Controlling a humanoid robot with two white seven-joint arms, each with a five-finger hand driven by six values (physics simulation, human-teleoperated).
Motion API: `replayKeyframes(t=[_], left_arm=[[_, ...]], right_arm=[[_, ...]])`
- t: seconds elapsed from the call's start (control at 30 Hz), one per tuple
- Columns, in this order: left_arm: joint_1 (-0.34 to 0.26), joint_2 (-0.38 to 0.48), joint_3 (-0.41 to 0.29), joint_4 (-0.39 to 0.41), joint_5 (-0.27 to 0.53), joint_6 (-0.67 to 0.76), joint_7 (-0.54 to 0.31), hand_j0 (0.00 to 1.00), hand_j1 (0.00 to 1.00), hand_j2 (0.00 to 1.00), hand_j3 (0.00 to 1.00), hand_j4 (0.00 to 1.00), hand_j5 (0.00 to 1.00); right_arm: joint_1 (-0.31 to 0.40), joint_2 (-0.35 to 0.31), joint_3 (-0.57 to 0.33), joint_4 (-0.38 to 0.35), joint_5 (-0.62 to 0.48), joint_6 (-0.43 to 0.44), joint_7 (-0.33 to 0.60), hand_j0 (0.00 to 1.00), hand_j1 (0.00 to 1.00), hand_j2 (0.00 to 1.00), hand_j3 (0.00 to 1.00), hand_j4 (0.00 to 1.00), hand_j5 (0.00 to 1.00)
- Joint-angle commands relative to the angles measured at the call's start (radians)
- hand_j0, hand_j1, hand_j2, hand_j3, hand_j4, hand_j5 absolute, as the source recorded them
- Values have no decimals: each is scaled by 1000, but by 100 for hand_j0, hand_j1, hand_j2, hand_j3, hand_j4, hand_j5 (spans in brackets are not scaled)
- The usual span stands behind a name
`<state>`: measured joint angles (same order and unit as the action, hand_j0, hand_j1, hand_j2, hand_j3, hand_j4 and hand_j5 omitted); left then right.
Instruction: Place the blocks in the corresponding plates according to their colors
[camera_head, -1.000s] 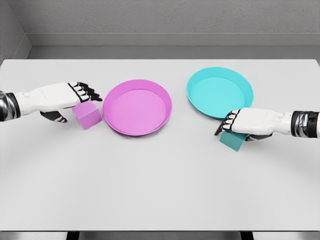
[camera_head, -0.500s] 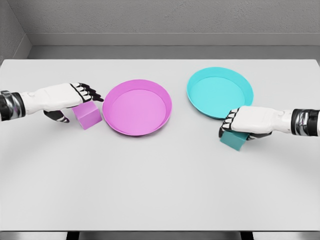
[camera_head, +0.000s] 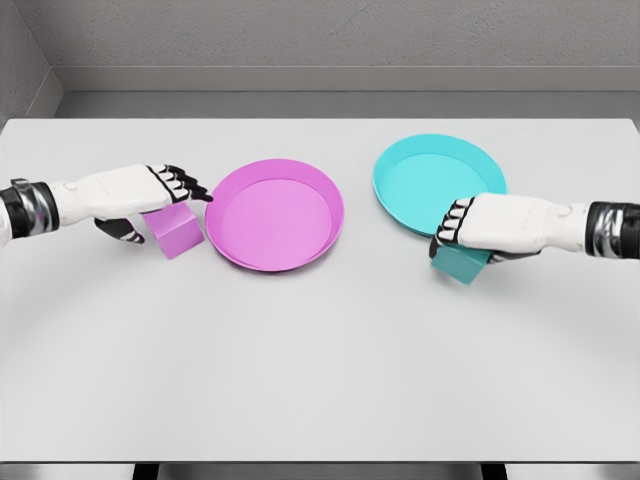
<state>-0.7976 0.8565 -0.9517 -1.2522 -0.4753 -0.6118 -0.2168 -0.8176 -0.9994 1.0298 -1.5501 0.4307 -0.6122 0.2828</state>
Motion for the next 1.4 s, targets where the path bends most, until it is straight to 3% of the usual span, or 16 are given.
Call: replayKeyframes(t=[0.0, 0.13, 0.4, 0.63, 0.77, 0.93, 1.37], left_arm=[[0, -1, -9, 2, 6, 1, 0, 100, 100, 100, 100, 100, 100], [0, -4, -9, 0, 7, 1, 0, 100, 100, 100, 100, 100, 100], [2, -4, -10, 0, 6, 1, -1, 85, 85, 85, 85, 85, 85], [2, -5, -15, 0, 6, 1, -13, 84, 84, 84, 84, 84, 84], [2, -5, -15, 0, 7, 1, -29, 74, 74, 74, 74, 74, 74], [0, -5, -13, 0, 14, 1, -33, 66, 66, 66, 66, 66, 66], [-15, 7, -9, -9, 23, 1, -35, 66, 66, 66, 66, 66, 66]], right_arm=[[0, -2, -13, -5, -7, 1, -1, 51, 51, 51, 51, 51, 51], [-3, 1, -34, 1, -7, 1, -1, 51, 51, 51, 51, 51, 51], [-48, 31, -34, 68, -7, 1, 1, 51, 51, 51, 51, 51, 51], [-81, 73, -34, 130, -7, 1, 1, 51, 51, 51, 51, 51, 51], [-97, 99, -36, 163, -6, 1, 3, 51, 51, 51, 51, 51, 51], [-132, 169, -34, 258, -1, 1, 4, 51, 51, 51, 51, 51, 51], [-176, 311, -31, 450, 23, 1, 32, 53, 53, 53, 53, 53, 53]])
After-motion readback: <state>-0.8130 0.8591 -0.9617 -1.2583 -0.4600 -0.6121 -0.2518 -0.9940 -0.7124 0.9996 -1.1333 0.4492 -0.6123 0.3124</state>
